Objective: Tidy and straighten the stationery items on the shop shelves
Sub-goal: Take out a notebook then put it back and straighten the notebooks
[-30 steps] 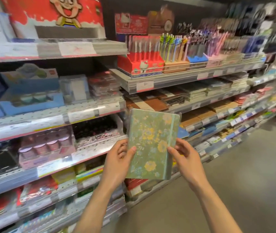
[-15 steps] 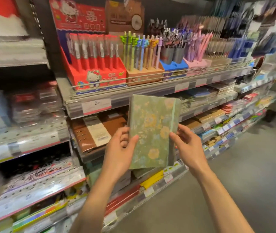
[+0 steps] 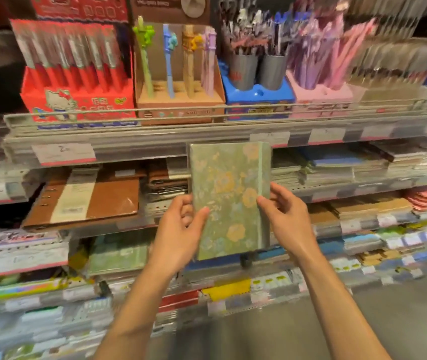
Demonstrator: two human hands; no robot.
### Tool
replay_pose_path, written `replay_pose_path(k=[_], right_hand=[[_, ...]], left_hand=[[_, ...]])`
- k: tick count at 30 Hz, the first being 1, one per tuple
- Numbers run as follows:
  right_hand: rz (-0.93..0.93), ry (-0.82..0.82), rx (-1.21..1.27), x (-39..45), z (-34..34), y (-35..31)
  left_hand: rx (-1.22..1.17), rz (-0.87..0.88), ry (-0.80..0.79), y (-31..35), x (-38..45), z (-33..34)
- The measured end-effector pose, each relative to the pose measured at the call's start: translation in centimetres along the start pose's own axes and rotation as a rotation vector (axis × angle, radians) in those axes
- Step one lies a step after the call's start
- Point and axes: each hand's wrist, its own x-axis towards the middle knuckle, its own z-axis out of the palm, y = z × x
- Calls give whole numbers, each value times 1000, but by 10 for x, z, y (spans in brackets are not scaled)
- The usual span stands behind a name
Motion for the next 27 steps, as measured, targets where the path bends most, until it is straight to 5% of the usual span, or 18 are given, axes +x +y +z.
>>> replay_pose_path(k=[13,27], right_hand=[[161,-143,55,39,-73,37],[106,-115,-33,81,-108,24]], left_hand=[[-22,-184,85,-2,15,98],[-268,-280,111,11,103,138]])
